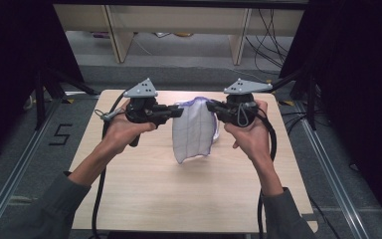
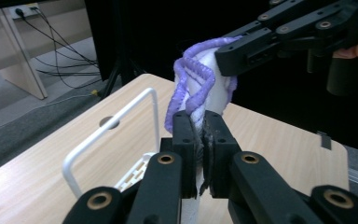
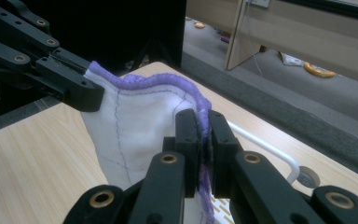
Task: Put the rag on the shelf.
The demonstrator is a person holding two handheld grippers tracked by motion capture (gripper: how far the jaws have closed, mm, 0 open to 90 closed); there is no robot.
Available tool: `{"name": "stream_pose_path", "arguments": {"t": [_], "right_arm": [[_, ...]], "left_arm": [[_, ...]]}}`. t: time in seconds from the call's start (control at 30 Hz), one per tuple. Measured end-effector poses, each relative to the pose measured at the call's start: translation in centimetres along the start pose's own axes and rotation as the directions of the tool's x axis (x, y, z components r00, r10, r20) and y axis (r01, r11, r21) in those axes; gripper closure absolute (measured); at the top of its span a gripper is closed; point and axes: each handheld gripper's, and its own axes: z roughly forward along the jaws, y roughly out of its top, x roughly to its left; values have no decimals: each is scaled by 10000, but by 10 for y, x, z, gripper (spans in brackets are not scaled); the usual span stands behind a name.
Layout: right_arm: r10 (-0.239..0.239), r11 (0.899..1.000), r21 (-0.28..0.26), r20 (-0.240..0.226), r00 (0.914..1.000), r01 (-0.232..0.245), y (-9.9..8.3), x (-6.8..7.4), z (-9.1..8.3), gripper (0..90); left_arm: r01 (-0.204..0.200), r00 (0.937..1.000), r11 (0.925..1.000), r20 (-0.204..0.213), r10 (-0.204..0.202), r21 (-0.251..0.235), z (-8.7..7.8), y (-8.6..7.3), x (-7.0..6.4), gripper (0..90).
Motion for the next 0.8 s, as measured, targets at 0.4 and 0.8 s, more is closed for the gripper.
{"name": "stream_pose_path", "arguments": {"t": [0.4,0.8], "right_arm": [[178,9998,-102,250,9995,-175,18,-19,3,854],[581,9980,-305,732,9956,-560,45,-40,12,854]], "left_arm": [[211,9990,9996,-401,-218,-159,13,22,18,840],[186,9953,9991,-939,-222,-391,24,48,35,840]]}}
